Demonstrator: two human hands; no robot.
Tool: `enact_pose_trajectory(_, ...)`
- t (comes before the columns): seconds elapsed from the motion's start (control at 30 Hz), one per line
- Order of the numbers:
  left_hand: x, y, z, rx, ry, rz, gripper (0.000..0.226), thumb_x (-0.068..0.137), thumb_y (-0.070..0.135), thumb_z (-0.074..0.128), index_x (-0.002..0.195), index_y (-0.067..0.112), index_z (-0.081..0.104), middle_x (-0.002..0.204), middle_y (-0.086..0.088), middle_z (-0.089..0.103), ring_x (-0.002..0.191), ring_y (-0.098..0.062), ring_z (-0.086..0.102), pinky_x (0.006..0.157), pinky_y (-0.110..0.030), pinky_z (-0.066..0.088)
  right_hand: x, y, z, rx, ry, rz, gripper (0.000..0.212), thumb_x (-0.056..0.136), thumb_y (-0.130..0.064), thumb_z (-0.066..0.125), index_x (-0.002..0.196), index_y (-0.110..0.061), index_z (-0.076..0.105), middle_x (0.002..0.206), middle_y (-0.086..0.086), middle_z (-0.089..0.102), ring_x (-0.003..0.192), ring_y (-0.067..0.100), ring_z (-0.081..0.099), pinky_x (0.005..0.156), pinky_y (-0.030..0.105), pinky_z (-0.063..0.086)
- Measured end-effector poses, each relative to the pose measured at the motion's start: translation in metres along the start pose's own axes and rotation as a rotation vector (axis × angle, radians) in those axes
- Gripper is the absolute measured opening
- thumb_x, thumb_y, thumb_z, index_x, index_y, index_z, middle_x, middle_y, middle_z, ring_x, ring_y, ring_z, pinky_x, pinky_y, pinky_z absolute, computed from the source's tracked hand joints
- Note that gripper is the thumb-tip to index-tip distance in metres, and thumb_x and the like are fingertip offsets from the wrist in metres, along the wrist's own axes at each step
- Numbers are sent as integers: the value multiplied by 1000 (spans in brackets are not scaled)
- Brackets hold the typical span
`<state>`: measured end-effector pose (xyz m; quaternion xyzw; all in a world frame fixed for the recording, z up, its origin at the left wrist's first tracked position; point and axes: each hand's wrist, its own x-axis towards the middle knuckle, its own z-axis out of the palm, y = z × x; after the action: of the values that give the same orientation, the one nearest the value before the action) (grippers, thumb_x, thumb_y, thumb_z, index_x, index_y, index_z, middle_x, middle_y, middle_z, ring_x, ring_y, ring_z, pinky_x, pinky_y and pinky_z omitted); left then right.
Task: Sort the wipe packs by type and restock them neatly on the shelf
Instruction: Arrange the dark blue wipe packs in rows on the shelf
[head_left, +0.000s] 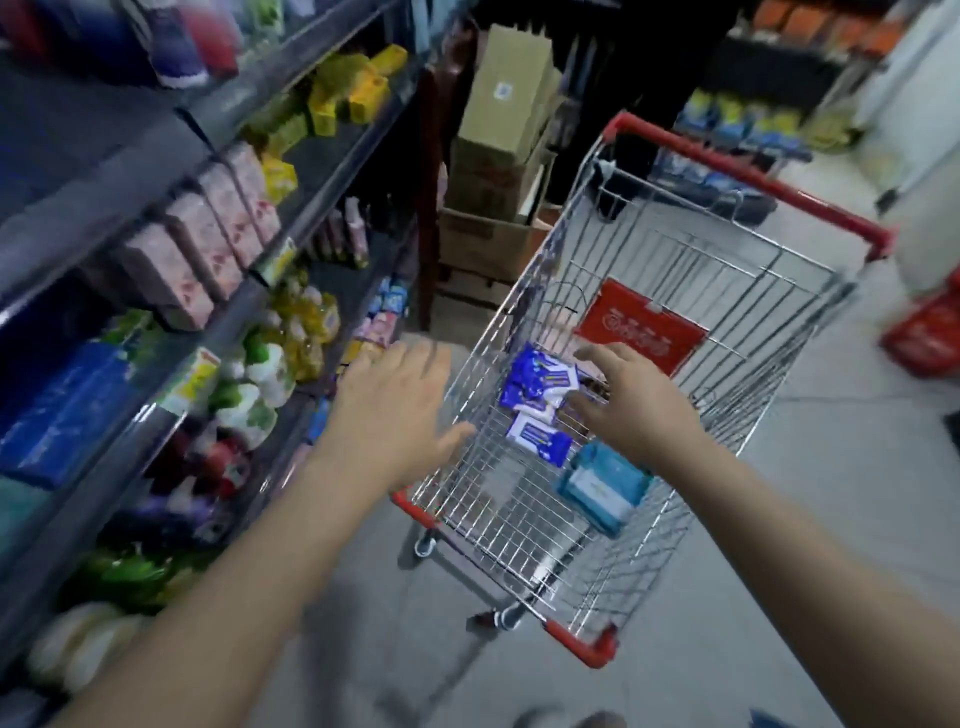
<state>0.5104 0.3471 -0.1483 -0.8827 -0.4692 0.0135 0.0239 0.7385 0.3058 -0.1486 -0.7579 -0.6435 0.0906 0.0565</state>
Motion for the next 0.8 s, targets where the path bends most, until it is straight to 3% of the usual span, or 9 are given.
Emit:
enact_pose_trajectory(0.13,76,62,35,-17,-73,44,78,88,66,40,146,16,21,148,-4,34,134,-22,35,107,-38,32,36,76,21,7,-93,39,55,92,-40,56,140,-21,40,137,5,47,123,26,47,96,36,43)
enact_pose_trajectory(0.27,155,114,103,-90,-179,-21,74,88,62,45,144,17,26,145,-1,39,132,-20,38,103,-36,33,115,153,66,-22,-253,1,53,89,-40,57,134,-16,42,132,10,48,119,31,50,89,36,45)
enact_pose_trajectory(0.53,268,173,267,-355,-508,-543,59,91,50,48,137,15,36,136,-6,50,123,-27,49,97,-37,40,297,256,201,-80,-702,-143,62,92,-35,57,141,-6,33,131,19,51,118,33,52,90,34,44)
enact_pose_trajectory(0.7,280,198,341,-631,-515,-883,59,80,36,65,132,20,45,121,-12,59,110,-33,58,88,-36,46,336,276,279,-13,-709,-182,58,91,-33,60,135,-4,37,134,17,50,120,35,51,95,40,45)
enact_pose_trajectory(0.8,277,207,396,-785,-414,-1067,62,65,41,62,122,20,53,115,-10,62,104,-31,61,86,-39,51,340,279,322,-14,-665,-259,66,95,-34,53,145,-4,24,150,17,32,136,31,34,106,44,36)
